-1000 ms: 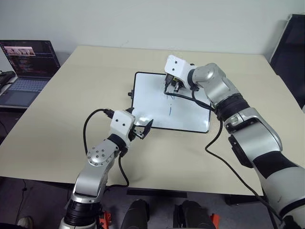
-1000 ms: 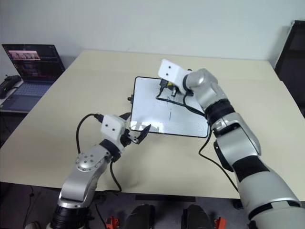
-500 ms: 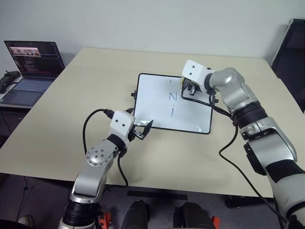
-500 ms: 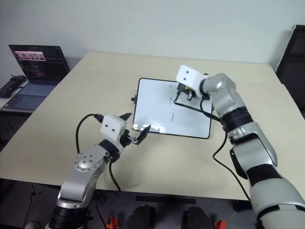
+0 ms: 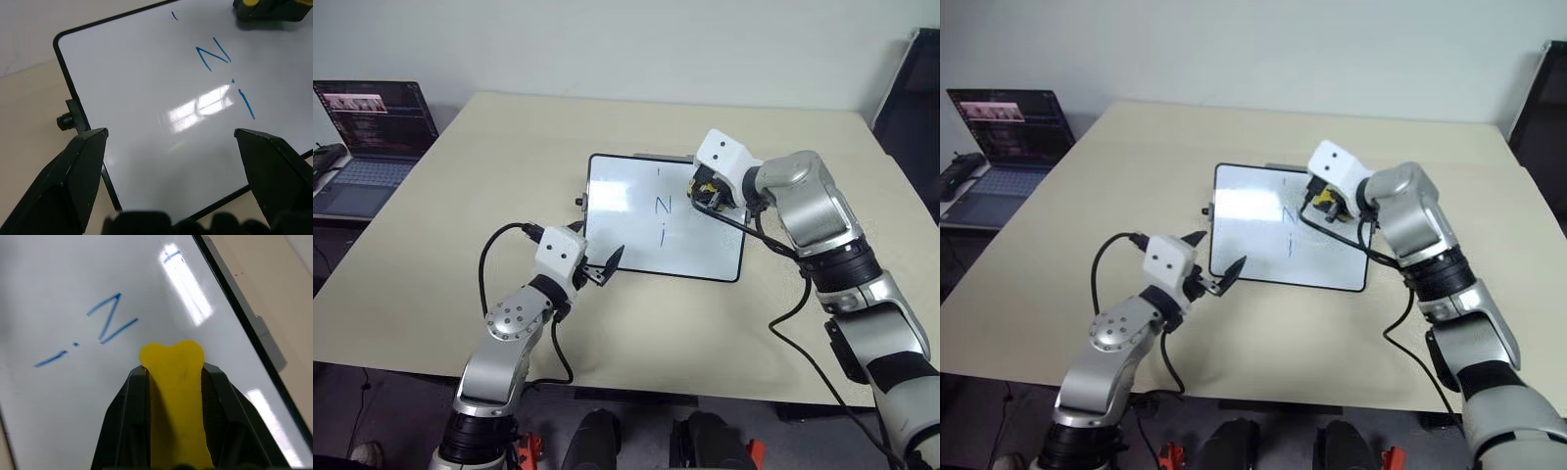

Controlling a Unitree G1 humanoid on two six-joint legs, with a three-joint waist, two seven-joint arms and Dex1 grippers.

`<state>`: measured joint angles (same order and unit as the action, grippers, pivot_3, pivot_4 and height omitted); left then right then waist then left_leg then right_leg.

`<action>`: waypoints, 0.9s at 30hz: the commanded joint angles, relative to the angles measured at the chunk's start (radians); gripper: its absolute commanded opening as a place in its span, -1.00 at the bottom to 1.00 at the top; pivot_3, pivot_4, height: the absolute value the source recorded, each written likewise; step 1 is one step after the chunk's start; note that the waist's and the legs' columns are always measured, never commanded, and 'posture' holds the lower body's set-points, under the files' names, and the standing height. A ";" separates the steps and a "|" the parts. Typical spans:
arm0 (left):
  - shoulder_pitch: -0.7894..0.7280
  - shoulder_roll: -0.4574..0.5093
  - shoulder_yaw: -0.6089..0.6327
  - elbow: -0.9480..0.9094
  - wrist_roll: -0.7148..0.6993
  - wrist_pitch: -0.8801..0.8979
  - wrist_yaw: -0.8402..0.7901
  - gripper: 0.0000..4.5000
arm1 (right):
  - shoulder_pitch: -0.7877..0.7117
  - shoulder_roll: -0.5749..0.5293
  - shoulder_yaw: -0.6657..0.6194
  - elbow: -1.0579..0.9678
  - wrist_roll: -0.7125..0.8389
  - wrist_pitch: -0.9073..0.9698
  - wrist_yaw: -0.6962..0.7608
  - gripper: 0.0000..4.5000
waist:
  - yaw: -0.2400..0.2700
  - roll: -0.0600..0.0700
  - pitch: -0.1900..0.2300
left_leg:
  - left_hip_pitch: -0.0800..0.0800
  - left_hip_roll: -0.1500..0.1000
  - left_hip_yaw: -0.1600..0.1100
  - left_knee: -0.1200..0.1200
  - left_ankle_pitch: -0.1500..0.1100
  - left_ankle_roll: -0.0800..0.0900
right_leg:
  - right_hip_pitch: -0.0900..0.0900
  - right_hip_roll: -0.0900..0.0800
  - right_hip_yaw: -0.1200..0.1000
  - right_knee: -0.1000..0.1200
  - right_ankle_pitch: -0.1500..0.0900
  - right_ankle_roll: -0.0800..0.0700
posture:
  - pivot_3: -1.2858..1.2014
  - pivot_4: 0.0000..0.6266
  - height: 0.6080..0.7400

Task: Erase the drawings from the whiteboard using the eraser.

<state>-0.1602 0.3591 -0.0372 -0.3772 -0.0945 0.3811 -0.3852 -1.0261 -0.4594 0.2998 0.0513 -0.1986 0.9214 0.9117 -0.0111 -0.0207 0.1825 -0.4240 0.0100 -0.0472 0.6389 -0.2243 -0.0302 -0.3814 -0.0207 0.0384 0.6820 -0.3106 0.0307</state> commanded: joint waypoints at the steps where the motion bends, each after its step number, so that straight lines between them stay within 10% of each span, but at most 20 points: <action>1: -0.007 0.009 0.010 -0.028 -0.004 -0.013 -0.007 1.00 | -0.022 0.000 -0.048 -0.149 0.047 0.130 -0.019 -0.52 | 0.000 0.000 0.000 | -0.002 0.000 0.000 0.000 0.000 0.000 | -0.002 0.000 0.000 0.000 0.000 0.000 | 0.03 -0.52 1.00; 27: -0.014 0.009 0.012 -0.028 -0.005 -0.017 -0.026 1.00 | 0.048 0.015 -0.153 -0.289 0.187 0.317 -0.280 -0.52 | -0.009 0.000 0.000 | -0.003 0.000 0.000 0.000 0.000 0.000 | -0.002 0.000 -0.001 -0.001 0.000 0.000 | 0.03 -0.52 1.00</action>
<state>-0.1701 0.3602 -0.0355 -0.3769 -0.0949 0.3811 -0.4082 -0.9870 -0.4541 0.2185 -0.1743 -0.0157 1.2088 0.6839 -0.0203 -0.0206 0.1826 -0.4270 0.0094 -0.0468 0.6395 -0.2243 -0.0301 -0.3835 -0.0207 0.0380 0.6815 -0.3106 0.0308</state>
